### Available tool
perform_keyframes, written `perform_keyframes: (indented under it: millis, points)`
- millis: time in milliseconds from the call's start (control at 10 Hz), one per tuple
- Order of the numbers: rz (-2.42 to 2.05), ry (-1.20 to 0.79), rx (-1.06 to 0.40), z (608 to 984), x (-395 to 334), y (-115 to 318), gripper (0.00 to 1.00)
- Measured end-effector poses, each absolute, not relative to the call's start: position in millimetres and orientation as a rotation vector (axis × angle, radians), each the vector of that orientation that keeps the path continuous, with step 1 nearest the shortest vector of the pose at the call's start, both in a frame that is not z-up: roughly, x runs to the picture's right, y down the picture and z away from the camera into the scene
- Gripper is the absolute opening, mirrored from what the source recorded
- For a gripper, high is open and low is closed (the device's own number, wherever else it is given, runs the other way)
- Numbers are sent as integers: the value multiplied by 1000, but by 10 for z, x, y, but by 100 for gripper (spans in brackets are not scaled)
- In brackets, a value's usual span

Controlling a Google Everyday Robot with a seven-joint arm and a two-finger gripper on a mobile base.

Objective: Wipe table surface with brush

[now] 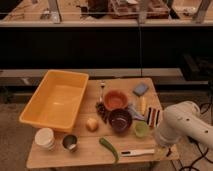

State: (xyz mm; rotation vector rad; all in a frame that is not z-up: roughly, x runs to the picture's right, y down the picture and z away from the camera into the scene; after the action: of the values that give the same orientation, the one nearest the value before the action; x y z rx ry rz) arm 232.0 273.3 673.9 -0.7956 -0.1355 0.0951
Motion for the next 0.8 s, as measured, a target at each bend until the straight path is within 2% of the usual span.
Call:
perform_keyframes:
  millis: [300,800]
  points:
    - [93,-149,-793,6910,2227,2835,65]
    - [88,-151,-757,6981,2236,2889,65]
